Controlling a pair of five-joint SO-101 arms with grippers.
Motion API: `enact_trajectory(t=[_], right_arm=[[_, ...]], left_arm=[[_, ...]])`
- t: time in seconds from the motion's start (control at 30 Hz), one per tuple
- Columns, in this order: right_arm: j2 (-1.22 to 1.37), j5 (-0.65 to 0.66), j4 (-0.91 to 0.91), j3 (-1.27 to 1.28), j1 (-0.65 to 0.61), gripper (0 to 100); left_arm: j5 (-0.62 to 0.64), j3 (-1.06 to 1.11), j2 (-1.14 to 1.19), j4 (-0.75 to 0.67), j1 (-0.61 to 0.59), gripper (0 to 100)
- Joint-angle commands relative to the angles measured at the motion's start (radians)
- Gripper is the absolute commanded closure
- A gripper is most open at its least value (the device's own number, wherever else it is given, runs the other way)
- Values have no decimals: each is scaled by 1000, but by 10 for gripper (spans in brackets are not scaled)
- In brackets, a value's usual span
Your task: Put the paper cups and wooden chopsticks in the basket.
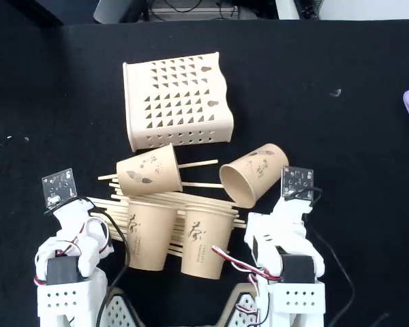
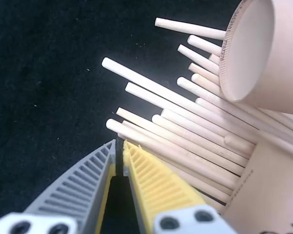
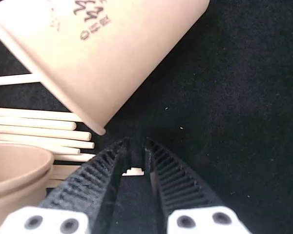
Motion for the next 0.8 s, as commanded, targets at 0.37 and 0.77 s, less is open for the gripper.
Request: enact_trajectory(t=[0.37, 0.77], right_arm=[[-15, 8, 3, -4, 2, 939], [-33, 11, -106, -5, 8, 938]], left_arm=[[-8, 21, -9, 2, -4, 970], [-117, -13, -12, -49, -91, 967]])
